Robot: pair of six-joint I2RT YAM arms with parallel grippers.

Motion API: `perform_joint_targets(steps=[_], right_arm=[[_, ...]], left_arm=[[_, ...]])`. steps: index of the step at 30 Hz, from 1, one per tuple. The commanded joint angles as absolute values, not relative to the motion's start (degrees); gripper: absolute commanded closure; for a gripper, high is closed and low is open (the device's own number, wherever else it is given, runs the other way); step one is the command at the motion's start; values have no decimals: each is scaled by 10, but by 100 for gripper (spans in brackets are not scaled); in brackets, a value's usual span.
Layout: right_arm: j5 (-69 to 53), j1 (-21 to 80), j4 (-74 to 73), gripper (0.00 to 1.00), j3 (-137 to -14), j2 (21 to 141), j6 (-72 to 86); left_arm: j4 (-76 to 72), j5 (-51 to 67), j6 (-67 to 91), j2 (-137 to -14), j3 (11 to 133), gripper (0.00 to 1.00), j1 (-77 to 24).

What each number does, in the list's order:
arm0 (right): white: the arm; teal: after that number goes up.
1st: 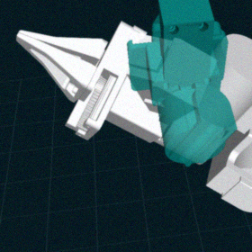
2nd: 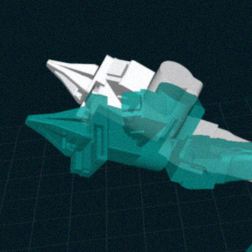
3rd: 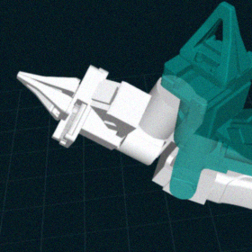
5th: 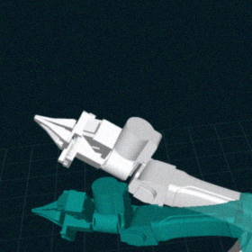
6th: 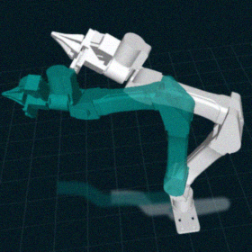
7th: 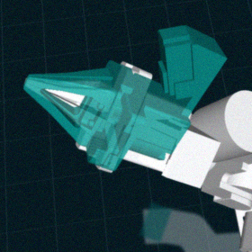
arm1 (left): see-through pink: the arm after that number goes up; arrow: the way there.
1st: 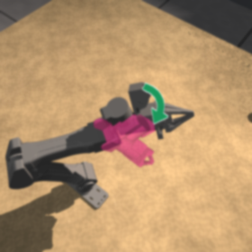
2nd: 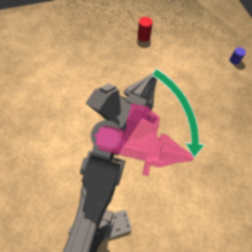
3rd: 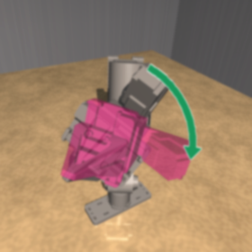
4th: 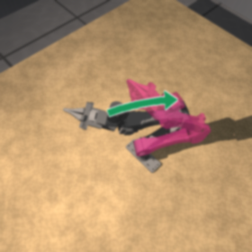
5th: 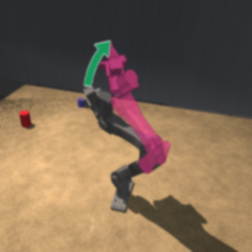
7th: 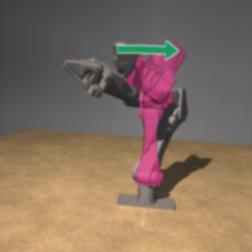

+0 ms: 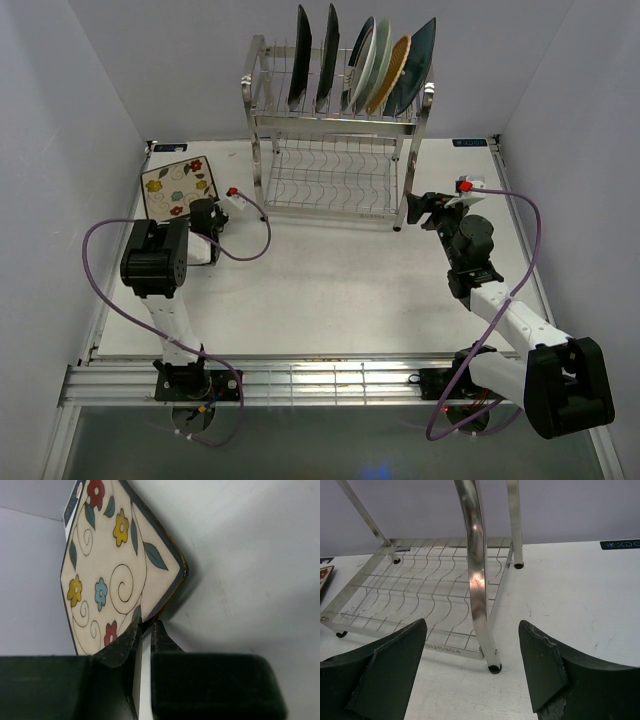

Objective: Load the plates into the dish rack
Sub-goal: Move the plate to the corner of the board.

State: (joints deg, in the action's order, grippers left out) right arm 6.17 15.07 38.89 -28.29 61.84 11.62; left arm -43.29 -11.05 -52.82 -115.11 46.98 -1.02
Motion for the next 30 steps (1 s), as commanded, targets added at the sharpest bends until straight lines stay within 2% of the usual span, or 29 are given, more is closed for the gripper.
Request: perform_joint_targets(steps=[1,10,16,22,30], right_arm=[[57,149,404,20,-284,611,118],[46,149,400,20,-287,611,119],[12,151,357,21,-308,606,121],[5,155,291,21,-321,553,125],[-71,156,132,19,-391,539,113]], left_arm=[[-416,-79,-484,-1079,423,100,-6],[-410,-49,-472,-908,260,100,-9],[-267,76,-471,-716,183,100,-16],[-141,160,-466,-574,163,100,-25],[-6,207,-424,-576,239,100,-29]])
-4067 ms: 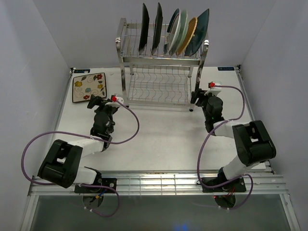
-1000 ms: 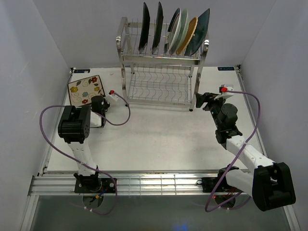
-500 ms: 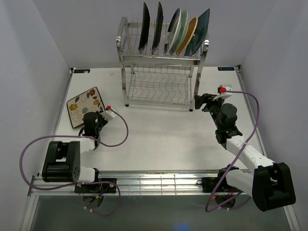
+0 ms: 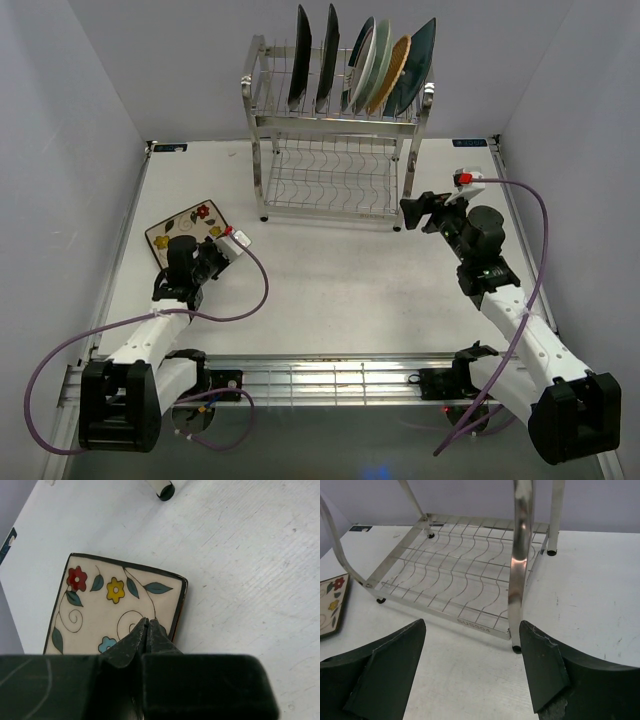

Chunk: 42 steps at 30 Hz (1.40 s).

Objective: Load the plates into the dish rack
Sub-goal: Move the plate to the corner of the board, then pick up the plate from the corner of the board.

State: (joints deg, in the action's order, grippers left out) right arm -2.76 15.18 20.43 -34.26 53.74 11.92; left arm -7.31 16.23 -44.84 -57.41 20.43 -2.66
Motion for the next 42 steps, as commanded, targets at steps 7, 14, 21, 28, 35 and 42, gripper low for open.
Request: perform_joint_targets(steps=[7,14,21,28,35,42], right_arm=[[-141,163,93,17,-398,514,109],[-264,175,110,15,-396,531,139],[-256,180,105,15,-418,582,134],[-246,183,102,15,-419,581,133],[-243,183,98,15,-421,584,129],[-243,183,102,15,-419,582,129]], left_arm=[[-9,185,-425,-564,237,82,-32],[-4,145,-429,-580,246,20,-47],[-92,-38,-423,-618,200,9,-150],[-196,-156,-436,-676,166,9,-211],[-250,-233,-435,-750,171,9,-234],[-328,-312,-450,-858,183,10,-247]])
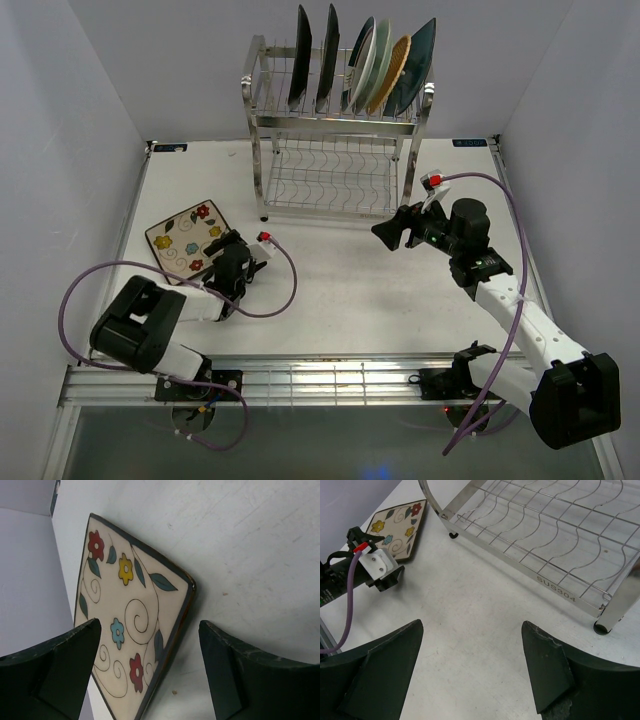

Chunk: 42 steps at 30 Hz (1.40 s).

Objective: Load the plates into the dish rack
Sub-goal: Pick up the plate from the corner of the board.

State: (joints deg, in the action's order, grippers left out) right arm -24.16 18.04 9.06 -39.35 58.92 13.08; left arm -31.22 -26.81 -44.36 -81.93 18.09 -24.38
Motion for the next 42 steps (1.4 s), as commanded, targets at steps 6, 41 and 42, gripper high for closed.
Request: perform_joint_targets(steps=[6,41,42], right_arm=[[-243,183,105,15,-417,580,129],[-235,183,109,13,-403,550,127],[-235,184,109,13,-403,548,126]], left_arm=[[-356,-324,-461,-900,191,10,-247],[-207,-304,-422,-962,257,86,-248],[-204,-305,-420,-960,257,94,-248]])
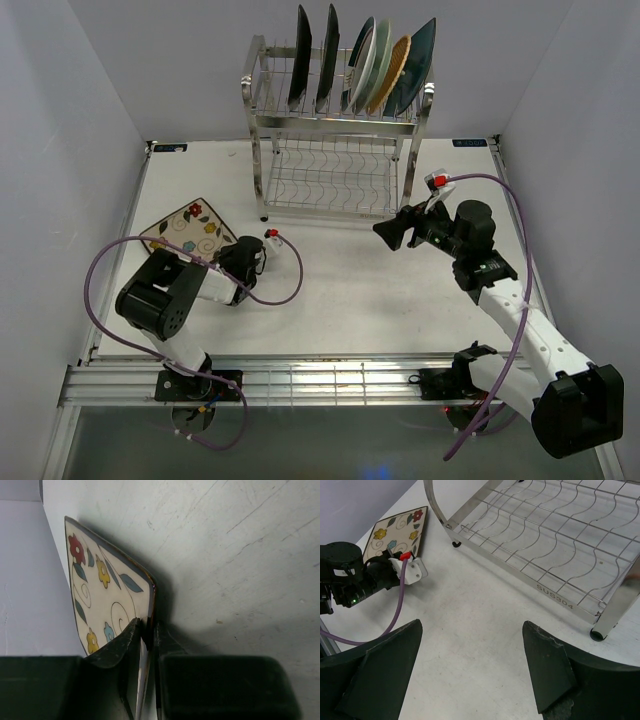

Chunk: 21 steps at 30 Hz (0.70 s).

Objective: Load the plates into the dish rack
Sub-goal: Pick up the plate from the corner of the board.

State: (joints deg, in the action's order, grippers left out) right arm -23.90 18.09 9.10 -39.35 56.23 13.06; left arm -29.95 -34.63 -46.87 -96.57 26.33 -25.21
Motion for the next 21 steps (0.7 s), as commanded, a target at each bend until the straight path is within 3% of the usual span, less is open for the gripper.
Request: perform_joint_targets(steps=[1,8,14,21], right_arm=[[-235,183,109,13,-403,547,126],[-243,183,111,13,-406,555,128],[-358,184,134,13,-418,600,138],[-366,198,142,16,-442,659,157]], left_arm=[[-205,-307,-417,-954,257,100,-248],[-200,-311,-412,-901,245,100,-260],[-179,-282,-406,-801,227,100,-296],[-17,-191,-331,-672,264,100,-326]])
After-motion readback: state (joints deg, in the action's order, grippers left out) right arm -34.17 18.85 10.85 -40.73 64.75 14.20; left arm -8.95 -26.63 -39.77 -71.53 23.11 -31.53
